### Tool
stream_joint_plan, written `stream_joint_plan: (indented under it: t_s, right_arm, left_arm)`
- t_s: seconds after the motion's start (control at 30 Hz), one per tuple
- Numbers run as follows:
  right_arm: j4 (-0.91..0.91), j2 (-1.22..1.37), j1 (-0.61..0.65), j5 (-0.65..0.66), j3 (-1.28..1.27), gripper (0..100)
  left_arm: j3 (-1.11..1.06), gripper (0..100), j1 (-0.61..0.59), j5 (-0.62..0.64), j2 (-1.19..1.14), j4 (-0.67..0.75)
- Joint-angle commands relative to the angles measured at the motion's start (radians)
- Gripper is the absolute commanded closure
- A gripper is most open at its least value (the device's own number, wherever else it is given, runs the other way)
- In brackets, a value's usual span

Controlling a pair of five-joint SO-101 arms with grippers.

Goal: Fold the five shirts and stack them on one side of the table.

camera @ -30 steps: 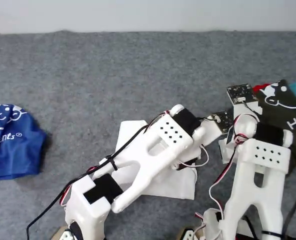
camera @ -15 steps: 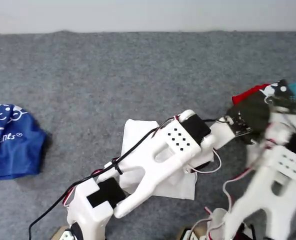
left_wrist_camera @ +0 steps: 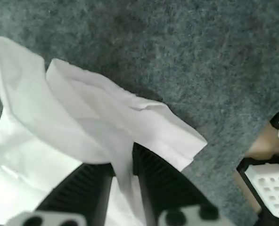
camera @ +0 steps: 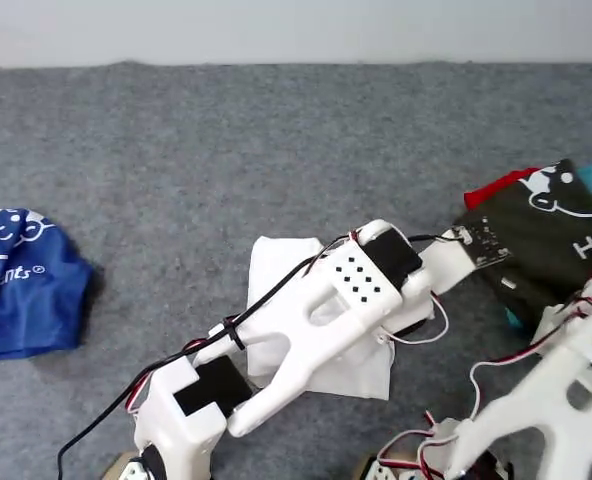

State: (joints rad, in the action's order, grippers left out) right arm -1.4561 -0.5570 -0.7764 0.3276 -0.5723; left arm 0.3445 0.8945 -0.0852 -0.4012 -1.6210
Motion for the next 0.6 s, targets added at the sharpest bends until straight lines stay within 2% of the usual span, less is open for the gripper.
stream_joint_plan:
  t_s: [0.0,0.17,0.4,0.57]
  right_arm:
    - [0.019,-0.022,-0.015,-0.011,0.011,83.8]
    - [0.019,-0.022,-0.015,-0.008,0.011,83.9]
    - [0.019,-0.022,-0.008,-0.005,0.011,84.0]
    - [0.019,-0.022,-0.008,-0.003,0.011,84.0]
  left_arm:
    - [0.035,98,0.011,0.006,-0.043,0.015]
    - [0.054,98,0.011,0.008,-0.166,-0.035]
    - [0.22,98,0.011,0.008,-0.176,-0.135]
    - [0.145,98,0.029,0.002,-0.173,-0.135]
